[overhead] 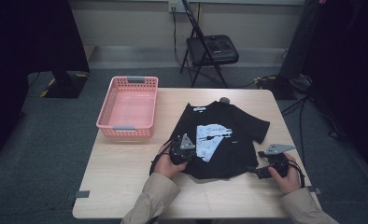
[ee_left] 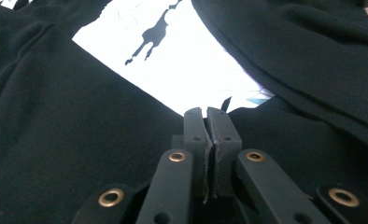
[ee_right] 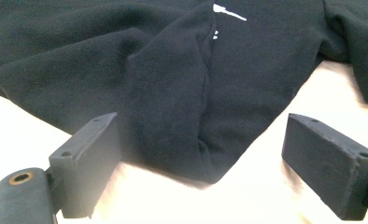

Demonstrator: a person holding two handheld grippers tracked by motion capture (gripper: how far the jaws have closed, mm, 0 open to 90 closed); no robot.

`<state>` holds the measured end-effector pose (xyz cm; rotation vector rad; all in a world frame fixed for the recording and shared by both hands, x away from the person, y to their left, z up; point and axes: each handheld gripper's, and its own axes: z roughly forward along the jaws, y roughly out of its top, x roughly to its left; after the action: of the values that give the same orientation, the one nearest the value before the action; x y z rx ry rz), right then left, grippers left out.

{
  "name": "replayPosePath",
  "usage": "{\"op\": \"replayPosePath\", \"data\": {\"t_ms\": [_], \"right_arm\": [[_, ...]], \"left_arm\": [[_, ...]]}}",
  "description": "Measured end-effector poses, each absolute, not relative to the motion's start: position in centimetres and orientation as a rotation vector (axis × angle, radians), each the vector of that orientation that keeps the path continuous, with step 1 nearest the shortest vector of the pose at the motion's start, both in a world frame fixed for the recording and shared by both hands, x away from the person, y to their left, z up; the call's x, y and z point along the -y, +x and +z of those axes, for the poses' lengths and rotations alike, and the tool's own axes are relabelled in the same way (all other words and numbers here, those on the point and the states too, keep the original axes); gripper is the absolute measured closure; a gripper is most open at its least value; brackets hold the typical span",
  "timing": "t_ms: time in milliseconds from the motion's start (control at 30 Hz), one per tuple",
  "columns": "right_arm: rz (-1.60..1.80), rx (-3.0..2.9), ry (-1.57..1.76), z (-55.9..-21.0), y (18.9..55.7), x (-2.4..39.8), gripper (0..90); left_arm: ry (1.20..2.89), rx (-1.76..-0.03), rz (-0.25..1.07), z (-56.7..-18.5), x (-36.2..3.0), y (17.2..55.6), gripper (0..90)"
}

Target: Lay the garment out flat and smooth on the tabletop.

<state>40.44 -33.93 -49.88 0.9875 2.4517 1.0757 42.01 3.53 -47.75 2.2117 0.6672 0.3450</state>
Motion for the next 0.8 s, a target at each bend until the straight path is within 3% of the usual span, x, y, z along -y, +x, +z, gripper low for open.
{"op": "replayPosePath", "data": {"t_ms": [800], "right_arm": [[1.078, -2.457, 0.98, -49.9, 40.5, 34.0, 11.3]], "left_arm": [[2.034, -0.774, 0.358, -43.5, -7.3, 44.2, 88.6]]}}
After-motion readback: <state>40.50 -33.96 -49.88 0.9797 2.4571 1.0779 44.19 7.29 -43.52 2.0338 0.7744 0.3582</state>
